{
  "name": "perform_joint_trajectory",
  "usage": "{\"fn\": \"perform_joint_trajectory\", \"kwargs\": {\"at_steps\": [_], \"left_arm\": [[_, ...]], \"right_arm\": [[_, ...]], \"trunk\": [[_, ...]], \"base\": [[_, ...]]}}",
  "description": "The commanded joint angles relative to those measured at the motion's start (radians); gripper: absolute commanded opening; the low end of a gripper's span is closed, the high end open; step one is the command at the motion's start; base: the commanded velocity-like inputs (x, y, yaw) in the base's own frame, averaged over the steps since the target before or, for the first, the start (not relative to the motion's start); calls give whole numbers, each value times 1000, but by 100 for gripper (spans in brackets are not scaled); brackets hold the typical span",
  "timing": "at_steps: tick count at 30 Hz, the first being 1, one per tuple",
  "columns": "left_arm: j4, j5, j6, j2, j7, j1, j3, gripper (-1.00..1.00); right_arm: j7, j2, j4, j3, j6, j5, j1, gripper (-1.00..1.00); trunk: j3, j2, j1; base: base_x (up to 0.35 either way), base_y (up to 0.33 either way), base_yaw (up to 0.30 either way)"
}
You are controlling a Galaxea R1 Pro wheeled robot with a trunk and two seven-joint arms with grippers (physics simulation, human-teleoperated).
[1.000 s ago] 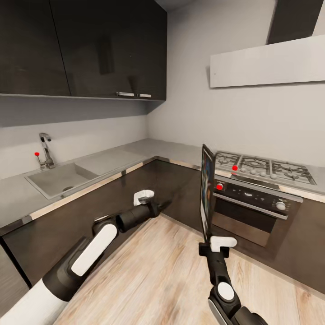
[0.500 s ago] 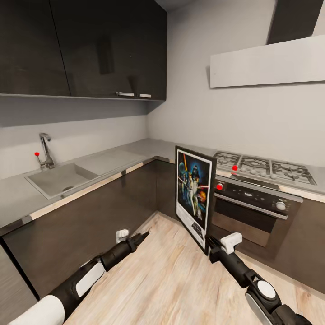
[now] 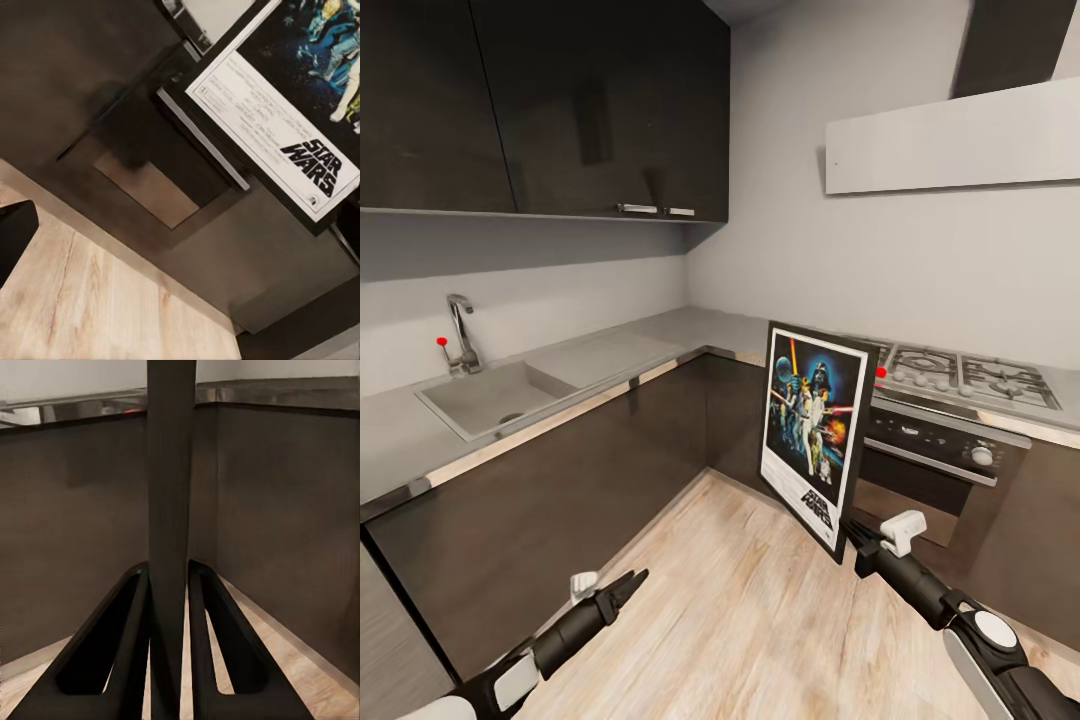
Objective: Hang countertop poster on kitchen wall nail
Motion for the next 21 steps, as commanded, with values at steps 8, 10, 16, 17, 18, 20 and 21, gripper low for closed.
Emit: {"fn": "perform_joint_trajectory", "kwargs": {"at_steps": [8,10,16,17,18,20,21], "left_arm": [[18,10,-8,0,2,-1,-8,100],[27,10,-8,-1,3,-1,-9,100],[28,10,-8,-1,8,-1,-9,100],[28,10,-8,-1,8,-1,-9,100],[28,10,-8,-1,8,-1,-8,100],[29,10,-8,-1,8,-1,-6,100],[29,10,-8,0,8,-1,-5,100]], "right_arm": [[9,1,-4,2,65,-11,-1,-100],[15,2,-7,2,85,-11,-1,-100],[15,3,-5,0,86,-11,-1,-100],[15,3,-6,0,87,-11,-1,-100],[15,3,-6,0,87,-10,-1,-100],[15,3,-5,-1,87,-9,-1,-100],[15,3,-5,-1,87,-9,-1,-100]], "trunk": [[-1,-1,0],[-3,-1,0],[3,34,-19],[5,41,-23],[6,48,-27],[9,62,-35],[11,69,-38]], "base": [[0,0,0],[0,0,0],[0,0,0],[0,0,0],[0,0,0],[0,0,0],[0,0,0]]}}
